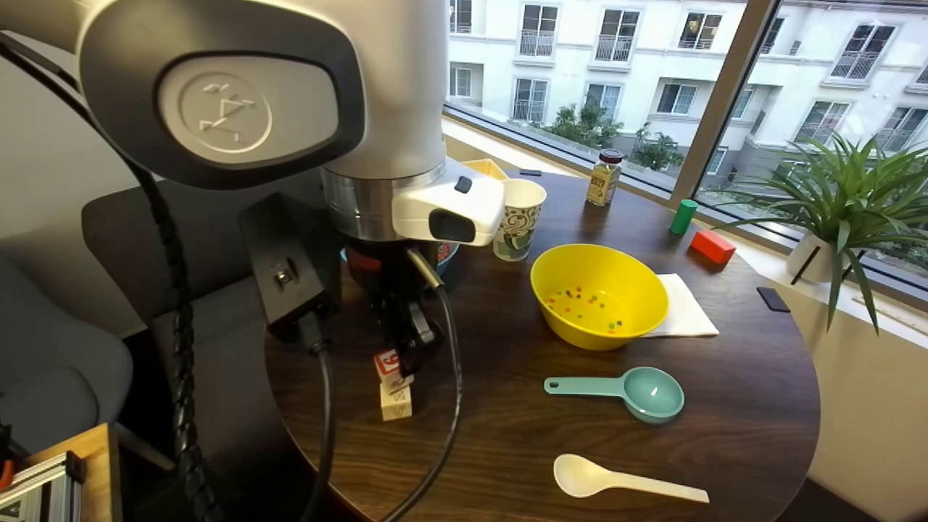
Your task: Stack the two blocks together.
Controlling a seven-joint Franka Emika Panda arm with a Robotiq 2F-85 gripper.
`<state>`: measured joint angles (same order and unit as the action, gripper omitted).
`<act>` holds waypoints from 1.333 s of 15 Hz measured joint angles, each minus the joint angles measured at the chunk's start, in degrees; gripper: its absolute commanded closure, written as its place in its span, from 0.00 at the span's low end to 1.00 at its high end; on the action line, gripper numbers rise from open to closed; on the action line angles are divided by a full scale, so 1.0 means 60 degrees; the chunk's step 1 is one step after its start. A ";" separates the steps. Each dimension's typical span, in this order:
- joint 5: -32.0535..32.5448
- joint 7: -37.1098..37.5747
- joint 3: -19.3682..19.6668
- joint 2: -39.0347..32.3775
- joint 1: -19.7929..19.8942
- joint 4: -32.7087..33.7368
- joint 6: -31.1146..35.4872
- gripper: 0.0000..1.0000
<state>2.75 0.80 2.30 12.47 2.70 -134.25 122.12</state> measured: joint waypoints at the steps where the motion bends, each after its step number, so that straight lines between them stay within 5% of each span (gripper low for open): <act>1: -0.0001 0.0068 0.0000 0.0003 0.0001 0.0000 0.0000 0.91; 20: -0.0071 0.0953 0.0005 0.0072 0.0056 -0.0120 -0.0007 0.91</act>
<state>2.32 6.52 2.33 12.90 3.04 -134.98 122.08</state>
